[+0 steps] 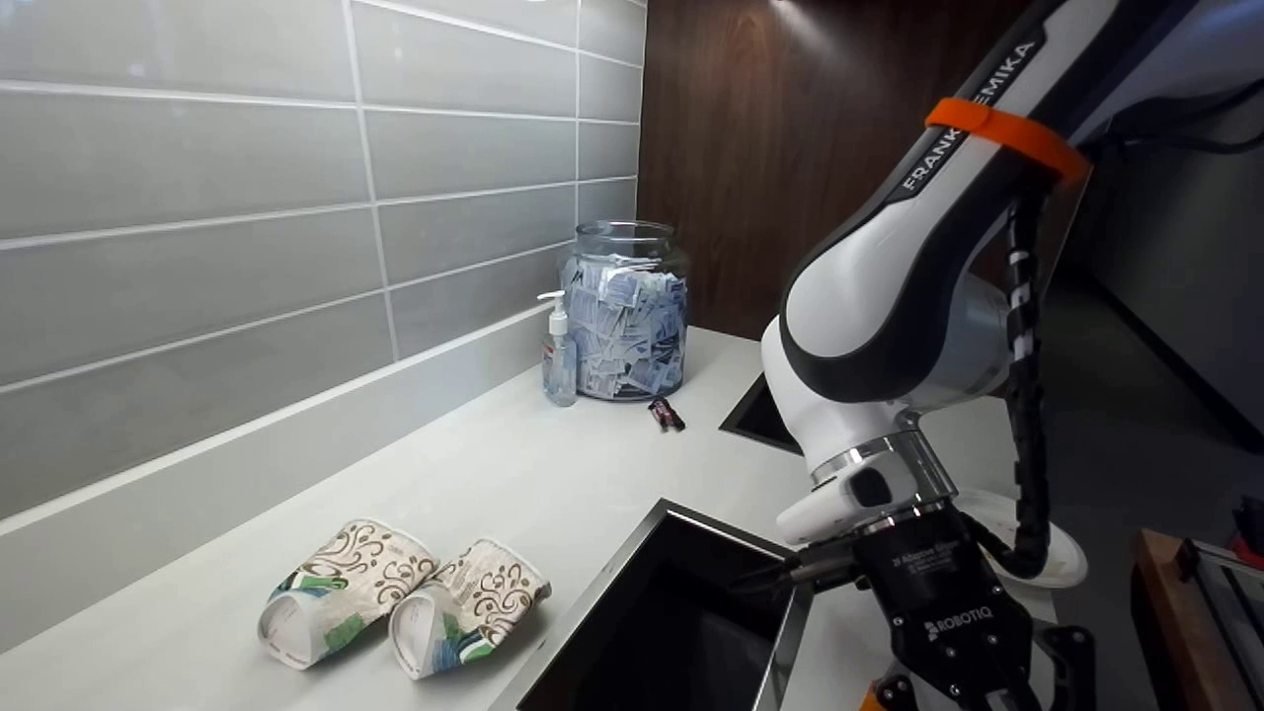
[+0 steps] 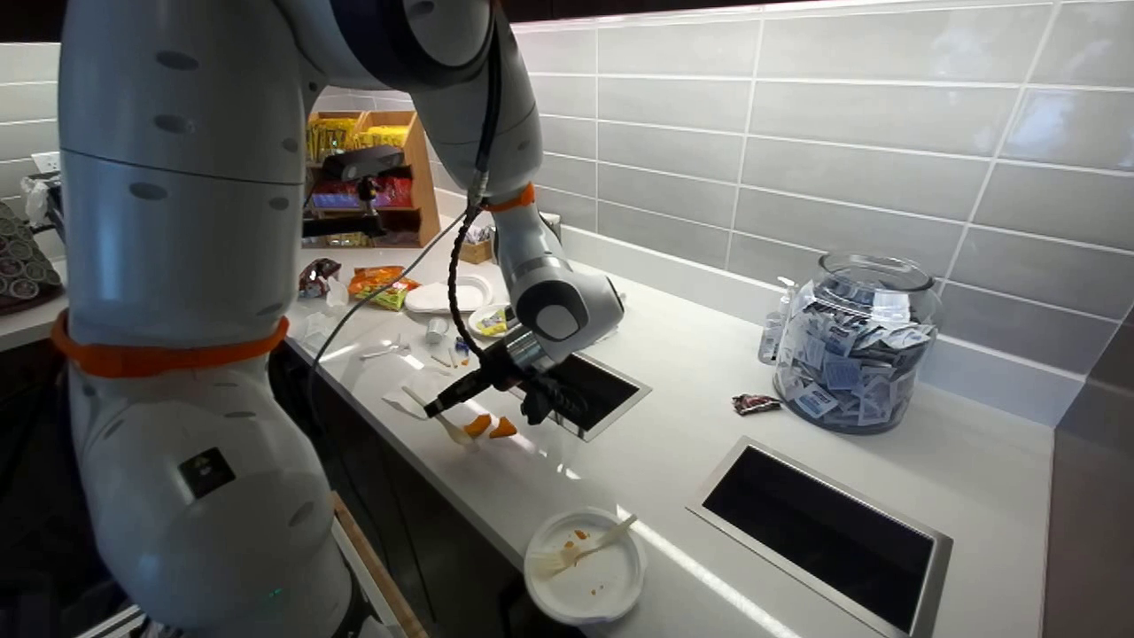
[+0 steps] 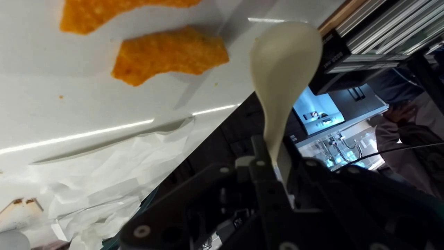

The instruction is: Use the spoon to push the corn chips into the bin

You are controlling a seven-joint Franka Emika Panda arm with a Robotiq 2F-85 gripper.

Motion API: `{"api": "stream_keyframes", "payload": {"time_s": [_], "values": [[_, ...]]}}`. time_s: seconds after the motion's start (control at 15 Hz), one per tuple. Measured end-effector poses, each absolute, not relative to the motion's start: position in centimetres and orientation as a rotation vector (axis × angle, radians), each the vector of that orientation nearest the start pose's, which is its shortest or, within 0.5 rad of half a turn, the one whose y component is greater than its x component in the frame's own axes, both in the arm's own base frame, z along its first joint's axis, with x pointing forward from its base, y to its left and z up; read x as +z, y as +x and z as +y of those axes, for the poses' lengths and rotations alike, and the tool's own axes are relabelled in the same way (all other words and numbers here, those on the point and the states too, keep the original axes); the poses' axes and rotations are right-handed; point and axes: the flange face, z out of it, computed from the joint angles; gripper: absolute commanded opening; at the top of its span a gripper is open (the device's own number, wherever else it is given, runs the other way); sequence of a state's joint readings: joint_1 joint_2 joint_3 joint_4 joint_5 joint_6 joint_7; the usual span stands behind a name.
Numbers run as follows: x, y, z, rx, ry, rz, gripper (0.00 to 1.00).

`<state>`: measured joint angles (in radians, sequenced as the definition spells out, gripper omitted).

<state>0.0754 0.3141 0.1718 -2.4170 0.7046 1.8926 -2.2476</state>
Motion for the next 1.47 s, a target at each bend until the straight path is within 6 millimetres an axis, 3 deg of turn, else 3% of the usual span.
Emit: {"api": "stream_keyframes", "payload": {"time_s": [0.73,1.47], "values": [[15.3,39.4,16.6,-0.114,-1.113,-1.825,0.03],[16.2,41.9,18.1,-0.165,-1.081,-1.874,0.03]]}}
